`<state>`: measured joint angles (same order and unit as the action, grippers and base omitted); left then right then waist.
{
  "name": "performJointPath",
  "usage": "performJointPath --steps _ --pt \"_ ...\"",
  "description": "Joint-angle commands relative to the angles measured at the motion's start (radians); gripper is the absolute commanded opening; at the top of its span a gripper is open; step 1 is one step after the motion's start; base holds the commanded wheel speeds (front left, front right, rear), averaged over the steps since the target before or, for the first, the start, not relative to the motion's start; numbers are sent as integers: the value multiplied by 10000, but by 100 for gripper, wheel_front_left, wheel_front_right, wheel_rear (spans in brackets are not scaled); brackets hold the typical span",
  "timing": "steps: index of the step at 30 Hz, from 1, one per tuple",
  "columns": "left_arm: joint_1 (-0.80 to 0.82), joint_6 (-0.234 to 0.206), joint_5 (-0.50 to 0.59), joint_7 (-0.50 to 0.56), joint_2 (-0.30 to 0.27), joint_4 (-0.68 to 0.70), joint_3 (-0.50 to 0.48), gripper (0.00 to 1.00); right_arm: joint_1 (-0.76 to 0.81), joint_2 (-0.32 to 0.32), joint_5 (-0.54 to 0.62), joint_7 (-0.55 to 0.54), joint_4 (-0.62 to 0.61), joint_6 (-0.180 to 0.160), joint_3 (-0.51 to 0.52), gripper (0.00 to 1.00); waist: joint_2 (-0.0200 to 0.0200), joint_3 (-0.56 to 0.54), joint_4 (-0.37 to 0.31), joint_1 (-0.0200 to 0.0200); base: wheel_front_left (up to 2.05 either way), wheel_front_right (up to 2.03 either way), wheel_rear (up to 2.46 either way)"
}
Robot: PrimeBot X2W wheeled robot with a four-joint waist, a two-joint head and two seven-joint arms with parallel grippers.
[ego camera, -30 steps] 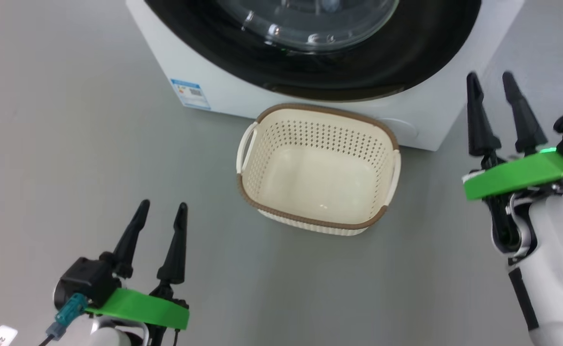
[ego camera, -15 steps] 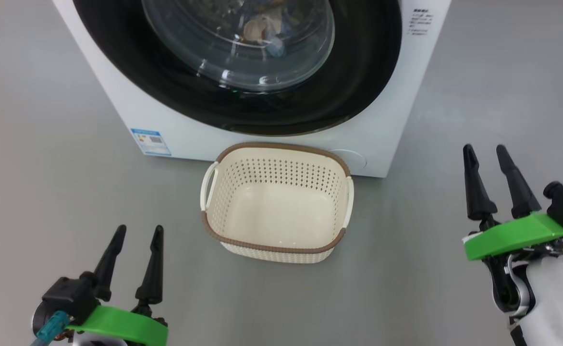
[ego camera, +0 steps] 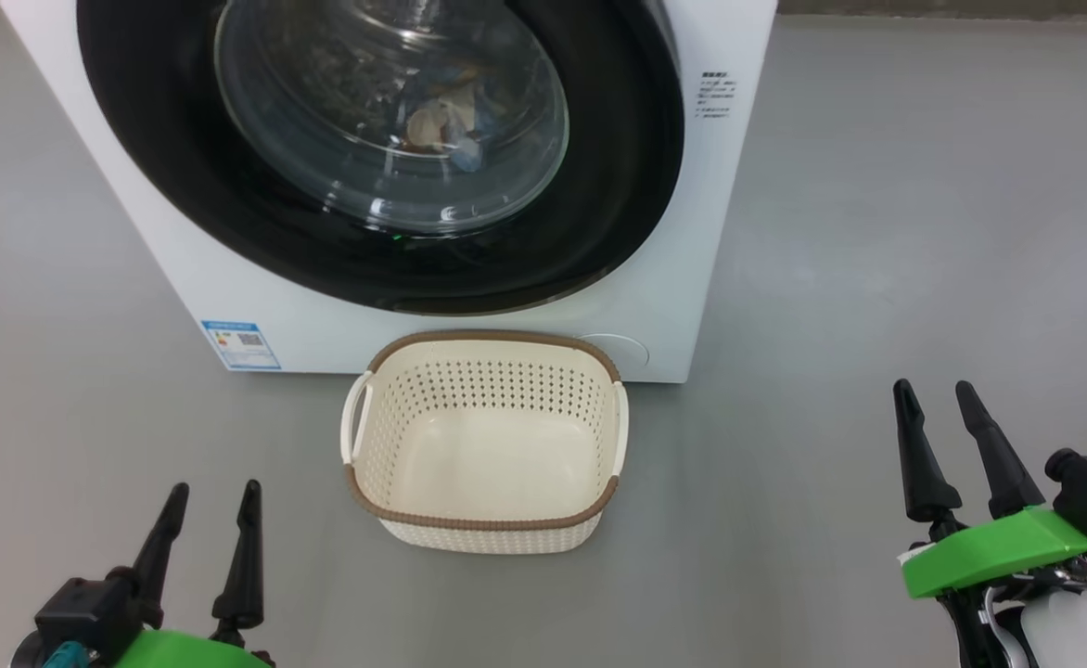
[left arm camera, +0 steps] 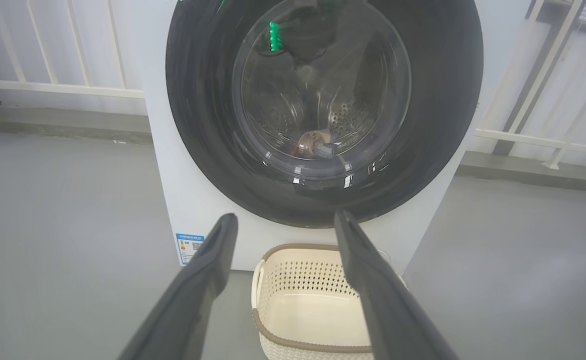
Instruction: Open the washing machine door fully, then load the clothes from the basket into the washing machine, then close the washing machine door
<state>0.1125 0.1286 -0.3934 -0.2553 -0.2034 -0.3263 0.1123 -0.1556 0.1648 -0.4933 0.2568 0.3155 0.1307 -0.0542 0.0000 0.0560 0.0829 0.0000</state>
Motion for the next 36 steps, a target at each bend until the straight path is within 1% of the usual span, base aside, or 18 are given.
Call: performJointPath --steps 1,12,30,31,36 --pt "106 21 48 -65 -295 173 -408 100 -10 104 24 49 -289 0 -123 100 0 -152 -167 0 0 0 0" --pt "-88 21 239 -65 -266 95 -699 100 624 114 78 49 -689 0 395 100 0 -323 -545 0 0 0 0" --pt "-223 21 573 -65 -415 296 -931 100 888 -15 119 49 -853 0 608 100 0 -308 -991 0 0 0 0" --pt "-373 0 453 0 -90 19 -560 0 935 -121 13 0 -573 0 805 0 0 -315 -987 0 0 0 0" --pt "-574 -4 481 16 282 -456 -452 0 1233 -418 -5 -10 -2 0 773 0 0 -308 -1000 1 0 0 0"
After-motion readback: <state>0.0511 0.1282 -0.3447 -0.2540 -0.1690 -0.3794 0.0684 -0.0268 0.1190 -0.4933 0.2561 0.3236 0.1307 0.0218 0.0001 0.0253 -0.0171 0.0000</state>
